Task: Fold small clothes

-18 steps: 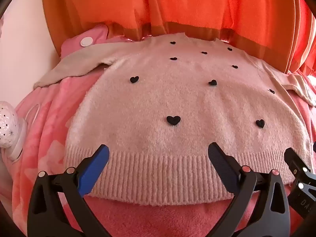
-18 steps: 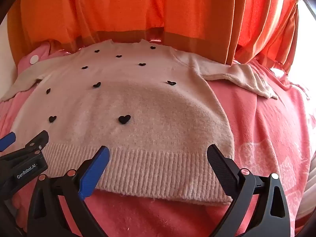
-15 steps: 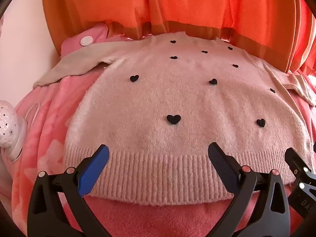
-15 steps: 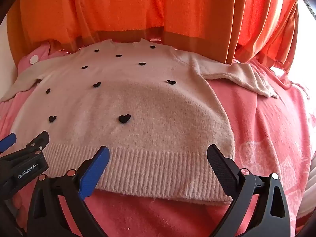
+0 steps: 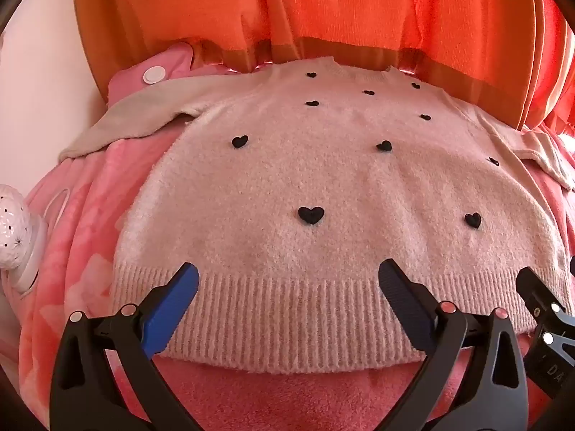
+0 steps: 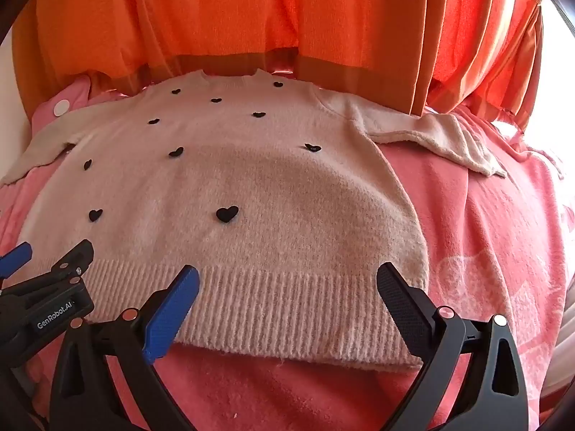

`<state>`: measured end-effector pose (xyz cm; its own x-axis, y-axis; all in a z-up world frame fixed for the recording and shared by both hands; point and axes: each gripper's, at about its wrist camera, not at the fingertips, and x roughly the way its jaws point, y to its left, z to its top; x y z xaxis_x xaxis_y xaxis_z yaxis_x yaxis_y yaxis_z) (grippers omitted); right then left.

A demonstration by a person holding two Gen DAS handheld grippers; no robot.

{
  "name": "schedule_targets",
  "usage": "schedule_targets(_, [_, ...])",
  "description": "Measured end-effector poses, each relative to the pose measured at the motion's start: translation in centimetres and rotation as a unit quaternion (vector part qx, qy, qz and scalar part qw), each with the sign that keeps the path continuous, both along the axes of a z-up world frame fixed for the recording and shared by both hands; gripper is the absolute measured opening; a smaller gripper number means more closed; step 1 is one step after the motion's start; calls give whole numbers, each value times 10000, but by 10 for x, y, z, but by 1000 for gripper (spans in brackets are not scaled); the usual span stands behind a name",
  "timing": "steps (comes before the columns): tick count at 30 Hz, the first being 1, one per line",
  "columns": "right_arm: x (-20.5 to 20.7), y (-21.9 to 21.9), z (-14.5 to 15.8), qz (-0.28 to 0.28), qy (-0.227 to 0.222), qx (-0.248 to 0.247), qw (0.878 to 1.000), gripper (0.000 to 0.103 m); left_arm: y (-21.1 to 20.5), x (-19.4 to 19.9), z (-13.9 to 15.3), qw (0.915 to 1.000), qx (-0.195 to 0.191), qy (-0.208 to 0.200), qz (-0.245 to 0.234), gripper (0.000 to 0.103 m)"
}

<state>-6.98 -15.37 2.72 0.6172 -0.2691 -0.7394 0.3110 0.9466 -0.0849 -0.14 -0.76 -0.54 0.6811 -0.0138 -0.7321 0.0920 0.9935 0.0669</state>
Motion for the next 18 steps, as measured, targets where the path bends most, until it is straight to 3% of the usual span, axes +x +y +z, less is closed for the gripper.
schedule_targets(18, [0,0,-1,-7,7,-8,10000,97,-2,1,1,10000,-59,6,-30,98])
